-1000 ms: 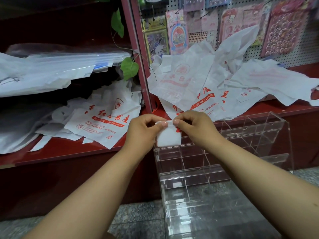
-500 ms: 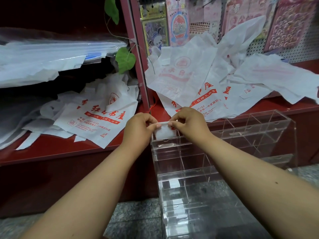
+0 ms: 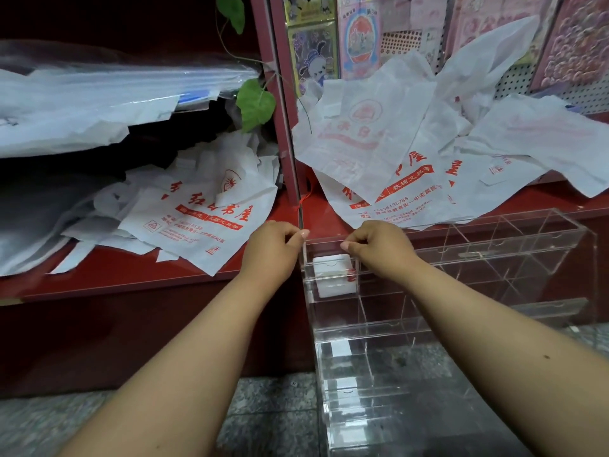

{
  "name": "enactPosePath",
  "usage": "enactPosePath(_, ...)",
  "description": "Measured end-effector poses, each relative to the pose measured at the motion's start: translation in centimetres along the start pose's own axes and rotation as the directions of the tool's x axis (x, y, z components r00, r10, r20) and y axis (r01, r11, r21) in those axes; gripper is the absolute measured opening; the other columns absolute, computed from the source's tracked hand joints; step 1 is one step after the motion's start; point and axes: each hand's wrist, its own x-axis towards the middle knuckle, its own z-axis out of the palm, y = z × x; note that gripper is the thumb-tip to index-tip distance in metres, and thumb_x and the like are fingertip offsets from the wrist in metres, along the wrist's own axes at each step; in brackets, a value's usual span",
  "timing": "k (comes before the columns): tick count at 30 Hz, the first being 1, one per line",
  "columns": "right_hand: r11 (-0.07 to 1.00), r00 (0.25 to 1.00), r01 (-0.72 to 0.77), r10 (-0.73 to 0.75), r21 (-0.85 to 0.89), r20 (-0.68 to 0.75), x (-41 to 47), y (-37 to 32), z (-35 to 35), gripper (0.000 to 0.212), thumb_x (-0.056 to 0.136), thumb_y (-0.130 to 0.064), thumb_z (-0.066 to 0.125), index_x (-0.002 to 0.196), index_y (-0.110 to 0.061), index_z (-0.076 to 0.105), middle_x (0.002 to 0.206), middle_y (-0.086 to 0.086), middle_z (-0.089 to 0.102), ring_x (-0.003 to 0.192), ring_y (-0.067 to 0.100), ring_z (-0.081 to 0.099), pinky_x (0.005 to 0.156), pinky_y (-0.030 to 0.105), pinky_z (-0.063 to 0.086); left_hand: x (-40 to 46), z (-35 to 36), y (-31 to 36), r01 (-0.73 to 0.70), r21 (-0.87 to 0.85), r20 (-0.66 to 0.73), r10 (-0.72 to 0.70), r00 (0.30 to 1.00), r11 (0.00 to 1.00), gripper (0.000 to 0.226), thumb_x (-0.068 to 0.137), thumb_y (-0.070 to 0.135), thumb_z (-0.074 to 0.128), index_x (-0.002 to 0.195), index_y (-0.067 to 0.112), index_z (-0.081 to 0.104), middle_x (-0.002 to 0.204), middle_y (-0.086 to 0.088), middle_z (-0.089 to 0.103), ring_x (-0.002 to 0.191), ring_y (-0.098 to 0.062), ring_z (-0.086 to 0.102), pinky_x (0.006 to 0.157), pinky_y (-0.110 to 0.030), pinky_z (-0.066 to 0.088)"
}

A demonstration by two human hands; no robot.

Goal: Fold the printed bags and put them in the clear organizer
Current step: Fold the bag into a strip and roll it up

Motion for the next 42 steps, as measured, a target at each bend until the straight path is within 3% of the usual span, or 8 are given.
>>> enactPosePath(8,0.995,0.996,-0.075,0.077,0.071,-0.037,0.0,-0.3,0.0,0.024,0.089,-0.032,0.064,0.07,-0.02,0.071,0.08,0.0,0.072,0.077,0.017,0.064,0.078,0.037,0.053,0.9,-3.2,-4.6,0.176,0.23,-0.182,-0.135,0.974,0.957,0.041,0.095,0.039,0.056,0.124,0.011,0.061,0.127,-0.013,0.056,0.123,-0.031,0.046,0.102,-0.04,0.038)
enactPosePath(23,0.993,0.986,0.097,-0.086,0.065,-0.145,2.5,-3.0,3.4,0.023,0.09,-0.024,0.062,0.071,-0.013,0.067,0.069,-0.01,0.057,0.068,0.013,0.053,0.06,0.027,0.035,9.6,-0.9,-2.7,0.255,-0.044,0.184,-0.243,0.952,0.966,0.067,0.092,0.068,0.024,0.147,0.032,0.039,0.152,-0.004,0.043,0.141,-0.031,0.034,0.117,-0.046,0.023)
enactPosePath(27,0.991,0.987,0.093,-0.079,0.097,-0.138,2.9,-2.8,3.3,0.022,0.09,-0.024,0.062,0.071,-0.014,0.067,0.071,-0.012,0.057,0.068,0.003,0.052,0.06,0.021,0.038,12.1,-0.2,-1.3,0.521,-0.727,0.221,-0.567,0.793,0.446,0.063,0.098,0.06,0.037,0.14,0.014,0.049,0.131,-0.011,0.06,0.098,-0.029,0.063,0.08,-0.029,0.053)
enactPosePath(28,0.99,0.988,0.084,-0.069,0.11,-0.136,3.0,-2.8,3.3,0.022,0.09,-0.024,0.062,0.069,-0.016,0.066,0.07,-0.015,0.055,0.067,0.0,0.05,0.06,0.017,0.036,12.4,-0.3,-1.1,0.503,-0.803,0.248,-0.588,0.77,0.32,0.061,0.097,0.058,0.041,0.14,0.014,0.049,0.132,-0.009,0.06,0.115,-0.039,0.057,0.069,-0.022,0.052)
enactPosePath(31,0.99,0.989,0.062,-0.045,0.125,-0.139,3.0,-2.8,3.1,0.031,0.09,-0.024,0.063,0.06,-0.026,0.055,0.065,-0.017,0.051,0.064,-0.003,0.048,0.058,0.013,0.031,12.7,-0.1,-1.1,0.403,-0.895,0.218,-0.597,0.772,0.194,0.044,0.1,0.045,0.048,0.129,0.013,0.058,0.105,0.001,0.064,0.052,-0.011,0.035,0.041,-0.018,0.026)
enactPosePath(32,0.99,0.989,0.058,-0.04,0.129,-0.14,3.1,-2.9,3.1,0.033,0.09,-0.024,0.063,0.058,-0.027,0.053,0.064,-0.017,0.051,0.064,-0.003,0.048,0.057,0.013,0.03,12.4,-0.4,-0.9,0.399,-0.891,0.199,-0.601,0.774,0.219,0.035,0.1,0.042,0.05,0.117,0.015,0.064,0.114,0.003,0.046,0.048,-0.009,0.03,0.04,-0.019,0.024)
enactPosePath(33,0.989,0.989,0.056,-0.037,0.134,-0.141,3.0,-3.0,3.1,0.034,0.09,-0.024,0.063,0.058,-0.027,0.053,0.064,-0.017,0.052,0.063,-0.002,0.049,0.057,0.013,0.031,11.9,-0.6,-0.7,0.406,-0.86,0.156,-0.598,0.786,0.309,0.027,0.099,0.04,0.052,0.1,0.017,0.066,0.068,0.003,0.032,0.048,-0.009,0.032,0.04,-0.019,0.027)
enactPosePath(42,0.888,0.967,-0.017,0.132,0.459,-0.219,0.4,-3.4,-0.4,0.015,0.092,-0.028,0.06,0.084,-0.017,0.066,0.082,0.003,0.066,0.079,0.017,0.06,0.074,0.028,0.045,2.2,-1.6,2.2,0.208,-0.624,0.056,-0.223,0.973,0.753,0.033,0.093,0.036,0.063,0.071,0.012,0.07,0.054,0.005,0.056,0.056,-0.009,0.051,0.059,-0.02,0.04)
